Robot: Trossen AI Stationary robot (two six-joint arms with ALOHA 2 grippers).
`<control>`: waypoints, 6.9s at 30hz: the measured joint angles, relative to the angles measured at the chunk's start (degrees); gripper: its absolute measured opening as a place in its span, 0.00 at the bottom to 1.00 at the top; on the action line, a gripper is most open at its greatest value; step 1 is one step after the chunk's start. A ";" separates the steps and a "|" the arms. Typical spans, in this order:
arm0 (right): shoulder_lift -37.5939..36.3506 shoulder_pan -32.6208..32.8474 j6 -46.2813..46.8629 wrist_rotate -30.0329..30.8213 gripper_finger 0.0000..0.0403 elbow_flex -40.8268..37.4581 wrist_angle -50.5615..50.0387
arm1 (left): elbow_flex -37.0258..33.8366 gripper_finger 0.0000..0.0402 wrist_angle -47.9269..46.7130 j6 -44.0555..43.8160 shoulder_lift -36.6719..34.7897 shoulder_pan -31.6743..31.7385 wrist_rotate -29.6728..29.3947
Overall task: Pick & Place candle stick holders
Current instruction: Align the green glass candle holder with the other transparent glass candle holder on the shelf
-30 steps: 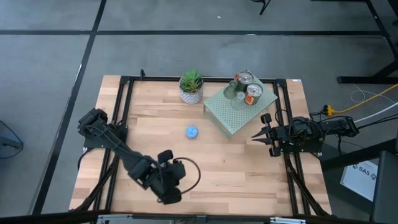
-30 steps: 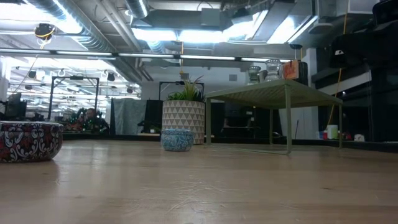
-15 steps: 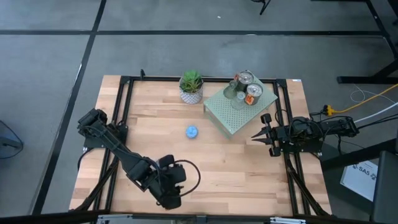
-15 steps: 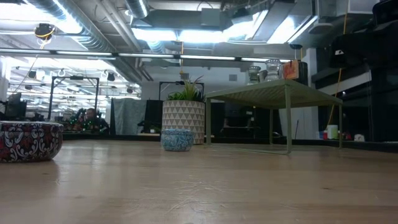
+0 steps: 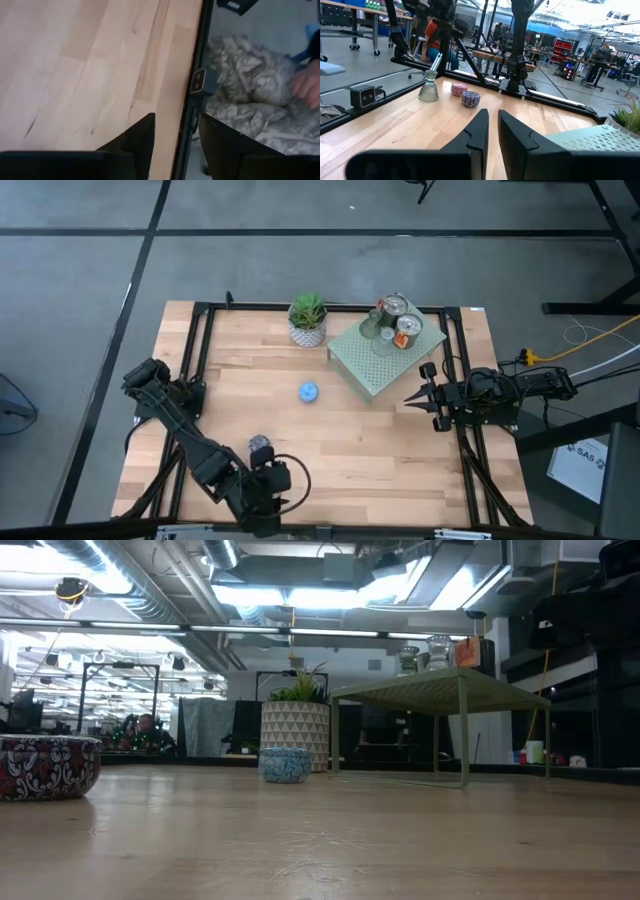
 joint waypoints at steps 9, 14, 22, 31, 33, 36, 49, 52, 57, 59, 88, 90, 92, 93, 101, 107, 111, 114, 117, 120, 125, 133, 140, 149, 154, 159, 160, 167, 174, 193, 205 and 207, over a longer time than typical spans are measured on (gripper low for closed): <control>0.00 -0.02 0.00 0.02 0.11 0.02 0.02 | 0.00 0.33 -1.85 0.25 6.19 -5.46 1.46; 0.00 -0.01 0.00 0.00 0.11 0.00 0.00 | 0.00 0.33 -2.84 0.44 9.87 -7.65 -2.73; 0.00 0.00 0.00 0.00 0.11 0.02 0.00 | -0.02 0.33 -10.29 0.44 12.06 -7.68 -3.59; 0.00 0.00 0.00 0.00 0.11 0.02 0.00 | 0.00 0.31 -12.33 1.32 8.64 -7.66 -3.64; 0.00 0.00 -0.02 0.00 0.11 0.02 0.00 | 0.00 0.31 -14.30 1.22 7.96 -7.66 -4.01; 0.00 -0.01 0.00 0.00 0.11 0.00 0.01 | 0.00 0.29 -18.96 -0.51 7.78 -7.66 -4.03; 0.00 0.00 -0.02 0.00 0.11 0.02 0.02 | 0.00 0.26 -20.96 -5.14 7.80 -7.66 -4.00; 0.00 -0.01 -0.01 0.00 0.11 0.01 0.01 | 0.00 0.26 -20.96 -5.14 7.85 -7.57 -3.56; 0.00 0.00 0.00 0.00 0.11 0.00 0.00 | 0.00 0.25 -21.15 -5.92 8.49 -7.26 -0.55; 0.00 0.00 -0.02 0.00 0.11 0.00 0.02 | 0.00 0.25 -21.20 -6.59 8.63 -7.26 -0.07; 0.00 -0.02 -0.02 0.00 0.11 0.00 0.00 | -0.02 0.25 -21.11 -15.51 12.63 -4.06 4.94; 0.00 -0.02 0.00 0.00 0.11 0.00 0.02 | -0.02 0.25 -21.04 -16.12 13.31 -3.68 5.92; -0.01 0.00 -0.02 -0.01 0.11 0.00 0.01 | 0.03 0.25 -21.13 -16.26 13.69 -3.35 5.88; -0.01 -0.01 -0.02 -0.02 0.11 0.01 0.01 | 0.07 0.25 -21.18 -16.55 13.77 -3.28 5.77; 0.00 0.00 0.00 0.00 0.11 0.02 0.00 | 0.11 0.09 -21.06 -16.59 13.76 -2.71 5.66; 0.00 -0.02 -0.02 0.00 0.11 0.02 0.00 | 0.13 0.07 -21.25 -16.70 13.70 -2.20 5.66; 0.00 0.00 0.00 0.00 0.11 0.02 0.02 | 0.13 0.07 -20.98 -17.55 13.72 -1.10 5.58; 0.00 -0.01 0.00 0.00 0.11 0.00 0.00 | 0.13 0.07 -20.85 -17.59 13.75 0.01 5.46; 0.00 0.00 -0.02 0.00 0.11 0.00 0.00 | 0.49 0.07 -21.15 -17.52 13.82 1.51 5.36; 0.00 -0.02 0.00 0.00 0.11 0.02 0.00 | 1.80 0.07 -21.33 -15.88 14.12 3.20 4.07; 0.00 0.00 -0.01 0.00 0.11 0.00 0.00 | 5.61 0.07 -21.06 -10.57 14.30 6.67 1.78; 0.00 -0.01 0.00 0.00 0.11 0.00 0.00 | 10.24 0.07 -20.85 -1.93 14.20 12.70 -3.94; 0.00 0.00 -0.01 0.00 0.11 0.00 0.00 | 12.94 0.07 -17.41 5.86 14.14 17.78 -6.05; 0.00 -0.02 -0.02 0.00 0.11 0.02 0.00 | 17.52 0.07 -13.20 14.94 13.99 23.06 -6.60; 0.00 -0.01 0.00 0.00 0.11 0.01 0.01 | 20.45 0.07 -10.56 21.38 13.96 26.46 -6.32; 0.00 0.00 -0.02 0.00 0.11 0.00 0.00 | 22.71 0.07 -4.72 29.16 13.96 30.42 -4.42; 0.00 0.00 0.00 0.00 0.11 0.00 0.02 | 23.17 0.07 -3.69 30.64 13.96 31.19 -3.94; 0.00 0.00 0.00 0.00 0.11 0.02 0.02 | 25.45 0.07 5.49 39.08 13.94 35.18 0.56; 0.00 -0.02 -0.01 0.00 0.11 0.01 0.00 | 27.71 0.07 7.86 40.83 13.90 38.63 1.13; 0.00 -0.01 -0.02 0.00 0.11 0.02 0.02 | 27.71 0.07 -2.73 47.61 13.90 49.16 5.25; -0.01 -0.01 -0.02 5.66 0.11 0.01 0.02 | 26.77 0.07 -6.16 57.35 13.90 52.84 9.69; -0.02 -0.02 -0.01 5.92 0.11 0.01 0.03 | 26.77 0.07 -5.74 60.10 13.90 52.78 9.69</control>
